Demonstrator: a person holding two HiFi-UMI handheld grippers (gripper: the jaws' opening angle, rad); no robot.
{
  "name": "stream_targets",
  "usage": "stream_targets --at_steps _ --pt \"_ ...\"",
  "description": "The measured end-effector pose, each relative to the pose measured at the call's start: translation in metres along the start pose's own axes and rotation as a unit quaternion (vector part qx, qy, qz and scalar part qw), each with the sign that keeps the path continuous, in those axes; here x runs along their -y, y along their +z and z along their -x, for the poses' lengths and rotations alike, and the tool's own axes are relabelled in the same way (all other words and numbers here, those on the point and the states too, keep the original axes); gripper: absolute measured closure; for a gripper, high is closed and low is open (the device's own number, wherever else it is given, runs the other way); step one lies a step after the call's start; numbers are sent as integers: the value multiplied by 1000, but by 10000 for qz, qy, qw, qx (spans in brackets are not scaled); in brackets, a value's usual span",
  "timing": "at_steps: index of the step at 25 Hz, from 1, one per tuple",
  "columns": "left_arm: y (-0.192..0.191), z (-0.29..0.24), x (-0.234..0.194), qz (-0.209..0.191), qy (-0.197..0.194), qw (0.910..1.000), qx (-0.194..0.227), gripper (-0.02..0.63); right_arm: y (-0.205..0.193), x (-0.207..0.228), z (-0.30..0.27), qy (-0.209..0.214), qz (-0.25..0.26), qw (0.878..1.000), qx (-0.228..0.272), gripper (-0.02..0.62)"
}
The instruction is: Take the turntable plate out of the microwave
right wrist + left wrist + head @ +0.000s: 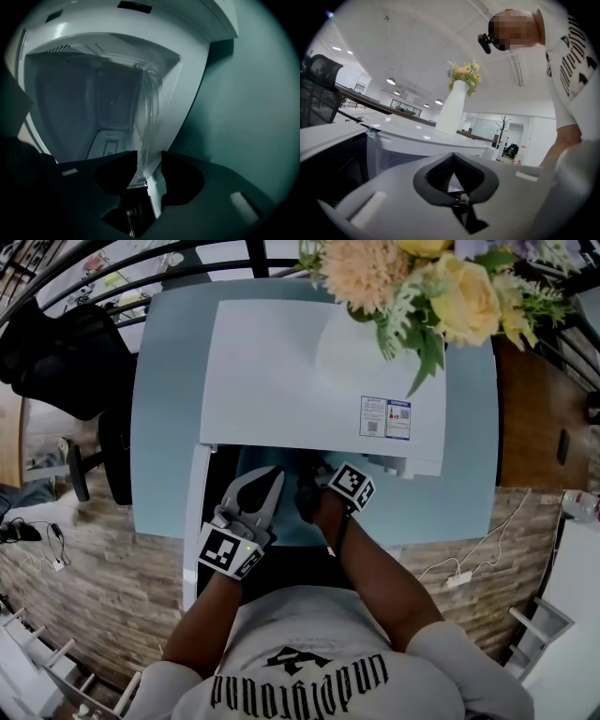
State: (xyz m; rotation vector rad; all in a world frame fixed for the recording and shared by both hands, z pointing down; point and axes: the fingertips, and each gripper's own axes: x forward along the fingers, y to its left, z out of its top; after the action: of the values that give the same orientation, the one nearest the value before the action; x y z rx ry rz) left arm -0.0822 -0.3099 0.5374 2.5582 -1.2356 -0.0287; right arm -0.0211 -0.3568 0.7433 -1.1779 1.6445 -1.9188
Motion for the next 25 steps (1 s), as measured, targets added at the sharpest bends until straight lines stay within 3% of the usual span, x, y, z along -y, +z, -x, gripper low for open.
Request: stream_targets --at_steps 6,9,15,20,25 --pt "-5 2 -1 124 77 9999 -55 557 0 0 1 -102 93 9999 11 452" --pt "-6 4 1 140 88 9998 -81 557 -3 -6 6 -111 205 9997 -5 523" --pt "-16 8 0 276 359 9988 -198 557 -4 -3 16 -30 248 9997 -22 529" --pt "-43 18 -10 788 760 9934 -332 557 -11 4 31 -31 262 9996 -95 534" --pt "-79 20 -14 1161 1070 9844 -776 557 -18 10 46 -48 265 9993 -240 534"
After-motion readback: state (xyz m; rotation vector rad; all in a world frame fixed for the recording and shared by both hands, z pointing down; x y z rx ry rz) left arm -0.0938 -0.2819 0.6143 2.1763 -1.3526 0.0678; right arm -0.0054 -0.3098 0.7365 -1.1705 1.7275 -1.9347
